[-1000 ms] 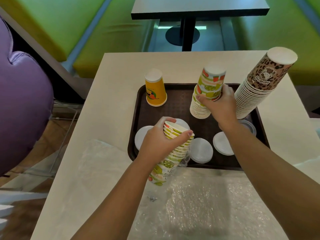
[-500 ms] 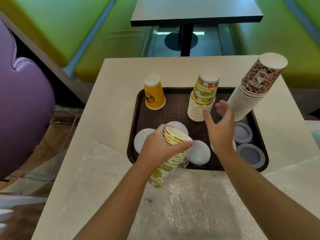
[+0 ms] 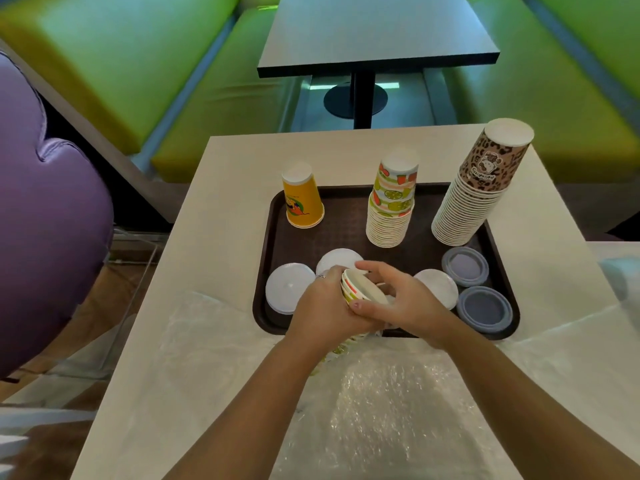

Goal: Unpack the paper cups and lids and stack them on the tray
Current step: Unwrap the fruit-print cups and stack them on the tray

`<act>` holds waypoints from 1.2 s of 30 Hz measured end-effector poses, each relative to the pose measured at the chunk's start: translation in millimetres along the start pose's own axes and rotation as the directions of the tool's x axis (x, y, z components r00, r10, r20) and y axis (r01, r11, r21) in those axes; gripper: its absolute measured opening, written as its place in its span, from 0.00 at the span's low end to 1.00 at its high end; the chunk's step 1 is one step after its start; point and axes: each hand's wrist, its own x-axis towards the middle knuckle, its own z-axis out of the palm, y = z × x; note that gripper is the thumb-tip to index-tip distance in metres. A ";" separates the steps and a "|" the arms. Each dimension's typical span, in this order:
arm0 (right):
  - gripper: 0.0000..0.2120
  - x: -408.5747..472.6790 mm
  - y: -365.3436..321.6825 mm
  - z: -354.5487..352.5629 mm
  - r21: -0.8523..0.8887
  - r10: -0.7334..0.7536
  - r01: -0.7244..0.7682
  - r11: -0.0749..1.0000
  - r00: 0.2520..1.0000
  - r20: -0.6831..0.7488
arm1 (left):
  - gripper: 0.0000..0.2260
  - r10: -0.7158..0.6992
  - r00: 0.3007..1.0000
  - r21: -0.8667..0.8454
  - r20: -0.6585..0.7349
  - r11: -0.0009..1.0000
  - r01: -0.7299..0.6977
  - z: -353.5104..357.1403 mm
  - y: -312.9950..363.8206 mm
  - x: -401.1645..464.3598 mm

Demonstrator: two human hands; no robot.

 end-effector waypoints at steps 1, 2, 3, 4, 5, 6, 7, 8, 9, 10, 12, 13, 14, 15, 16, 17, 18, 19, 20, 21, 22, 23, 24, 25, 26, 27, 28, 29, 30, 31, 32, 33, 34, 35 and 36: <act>0.30 -0.2 -0.1 -0.5 0.004 0.000 0.000 1.000 1.000 -0.022 | 0.33 -0.001 1.000 -0.004 0.002 1.000 0.001 0.2 0.4 -1.0; 0.29 -0.2 -0.5 -0.9 0.013 0.003 -0.002 1.000 0.999 -0.039 | 0.33 0.000 1.000 -0.012 0.000 1.000 0.000 0.2 0.8 -1.9; 0.28 0.0 -0.6 -0.9 0.025 0.005 -0.004 1.000 0.999 -0.050 | 0.33 0.001 1.000 -0.019 -0.008 1.000 -0.001 0.5 0.3 -3.1; 0.26 0.1 -1.5 -0.8 0.040 0.010 -0.007 0.999 0.999 -0.051 | 0.32 0.002 1.000 -0.027 -0.022 1.000 -0.003 1.0 -0.2 -4.4; 0.24 0.6 -1.5 -0.8 0.053 0.010 -0.008 0.999 0.999 -0.046 | 0.31 0.001 0.999 -0.036 -0.036 0.999 -0.002 1.7 -0.8 -5.9; 0.23 0.9 -1.6 -1.1 0.061 0.001 0.001 0.998 0.999 -0.041 | 0.31 -0.001 0.999 -0.053 -0.048 0.999 -0.001 2.0 -1.1 -7.7; 0.22 1.9 -1.4 -2.1 0.071 -0.017 0.020 0.997 0.999 -0.045 | 0.30 -0.008 0.999 -0.078 -0.053 0.997 0.004 2.3 -1.6 -8.9; 0.21 2.9 -1.4 -3.9 0.094 -0.042 0.047 0.994 0.997 -0.058 | 0.29 -0.015 0.998 -0.105 -0.056 0.994 0.009 2.0 -2.2 -9.9; 0.20 4.0 -2.0 -6.1 0.127 -0.069 0.078 0.989 0.995 -0.075 | 0.28 -0.021 0.998 -0.129 -0.054 0.992 0.014 1.1 -2.5 -10.4; 0.19 4.7 -3.1 -8.9 0.149 -0.093 0.105 0.983 0.992 -0.086 | 0.26 -0.025 0.998 -0.144 -0.051 0.989 0.017 -0.2 -3.0 -10.6; 0.21 4.0 -5.0 -14.4 0.082 -0.176 0.183 0.980 0.981 -0.080 | 0.23 -0.023 0.999 -0.150 -0.040 0.988 0.016 -3.4 -4.5 -10.0; 0.24 2.6 -5.8 -17.5 -0.007 -0.250 0.250 0.968 0.966 -0.058 | 0.23 -0.022 0.999 -0.152 -0.034 0.988 0.017 -5.2 -5.2 -9.7; 0.26 0.7 -7.2 -20.9 -0.099 -0.336 0.333 0.938 0.942 -0.017 | 0.22 -0.024 0.999 -0.159 -0.032 0.987 0.019 -7.2 -5.7 -9.2; 0.29 -1.1 -8.4 -24.9 -0.181 -0.415 0.415 0.891 0.909 0.045 | 0.21 -0.028 0.999 -0.171 -0.033 0.985 0.022 -9.3 -6.1 -8.4; 0.33 -2.1 -9.8 -28.9 -0.270 -0.464 0.477 0.836 0.878 0.117 | 0.20 -0.031 0.999 -0.182 -0.036 0.983 0.024 -11.4 -6.6 -7.3; 0.37 -2.2 -11.1 -32.4 -0.387 -0.481 0.512 0.766 0.857 0.183 | 0.20 -0.032 0.999 -0.188 -0.039 0.982 0.024 -13.2 -7.4 -5.8; 0.42 -1.0 -13.0 -35.0 -0.532 -0.486 0.526 0.663 0.844 0.228 | 0.20 -0.031 0.999 -0.190 -0.039 0.982 0.023 -14.7 -7.9 -4.4; 0.47 1.2 -14.5 -36.4 -0.675 -0.504 0.518 0.525 0.829 0.244 | 0.20 -0.029 0.999 -0.192 -0.035 0.981 0.021 -15.6 -8.2 -2.8; 0.49 4.1 -15.4 -36.7 -0.779 -0.547 0.496 0.383 0.802 0.241 | 0.20 -0.025 0.999 -0.194 -0.029 0.981 0.019 -15.8 -7.9 -1.3; 0.48 7.4 -14.8 -36.0 -0.836 -0.607 0.481 0.265 0.757 0.243 | 0.20 -0.020 1.000 -0.195 -0.022 0.981 0.015 -15.6 -7.2 -0.2; 0.45 11.0 -12.7 -35.2 -0.860 -0.658 0.480 0.174 0.706 0.261 | 0.21 -0.014 1.000 -0.198 -0.018 0.980 0.010 -14.9 -5.7 1.1; 0.41 14.9 -9.4 -35.4 -0.867 -0.698 0.487 0.105 0.658 0.285 | 0.21 -0.008 1.000 -0.200 -0.017 0.980 0.005 -14.4 -4.3 1.6; 0.37 19.3 -5.7 -36.8 -0.868 -0.735 0.493 0.058 0.609 0.297 | 0.21 -0.008 1.000 -0.202 -0.019 0.979 0.004 -14.3 -2.3 2.4; 0.34 23.4 -3.4 -39.4 -0.868 -0.768 0.496 0.030 0.567 0.298 | 0.20 -0.014 1.000 -0.207 -0.022 0.978 0.009 -14.8 -1.2 3.2; 0.31 26.7 -4.1 -42.9 -0.872 -0.795 0.489 0.016 0.536 0.286 | 0.20 -0.023 0.999 -0.214 -0.026 0.977 0.017 -16.2 -0.2 3.7; 0.29 29.9 -6.8 -47.5 -0.881 -0.817 0.472 0.015 0.513 0.261 | 0.20 -0.036 0.999 -0.223 -0.030 0.974 0.029 -18.4 0.4 4.1; 0.28 32.4 -10.9 -53.1 -0.893 -0.838 0.448 0.030 0.498 0.222 | 0.20 -0.048 0.998 -0.230 -0.036 0.972 0.039 -20.8 0.7 4.2; 0.29 35.0 -15.7 -59.1 -0.903 -0.855 0.424 0.077 0.494 0.159 | 0.21 -0.056 0.997 -0.233 -0.049 0.972 0.043 -23.3 0.4 4.4; 0.31 37.1 -21.0 -64.5 -0.898 -0.862 0.407 0.167 0.502 0.067 | 0.22 -0.059 0.996 -0.229 -0.063 0.973 0.043 -25.6 0.1 4.6; 0.33 38.8 -27.1 -68.4 -0.871 -0.854 0.397 0.289 0.518 -0.048 | 0.23 -0.063 0.996 -0.219 -0.068 0.975 0.046 -27.8 0.1 4.5; 0.34 40.1 -33.7 -70.9 -0.824 -0.832 0.389 0.413 0.530 -0.166 | 0.23 -0.073 0.995 -0.208 -0.064 0.976 0.058 -29.5 0.6 4.2; 0.34 42.5 -39.7 -72.2 -0.761 -0.799 0.385 0.522 0.534 -0.277 | 0.24 -0.086 0.995 -0.200 -0.056 0.977 0.073 -30.5 1.1 4.2; 0.35 46.2 -44.1 -72.7 -0.683 -0.754 0.389 0.619 0.539 -0.375 | 0.24 -0.093 0.994 -0.192 -0.049 0.978 0.082 -30.5 1.6 4.8; 0.35 50.6 -47.6 -73.0 -0.585 -0.696 0.402 0.705 0.553 -0.458 | 0.25 -0.097 0.994 -0.187 -0.044 0.978 0.087 -29.7 1.9 5.5; 0.36 55.3 -50.7 -73.1 -0.480 -0.627 0.408 0.776 0.575 -0.526 | 0.25 -0.101 0.994 -0.186 -0.037 0.978 0.092 -28.7 2.6 6.2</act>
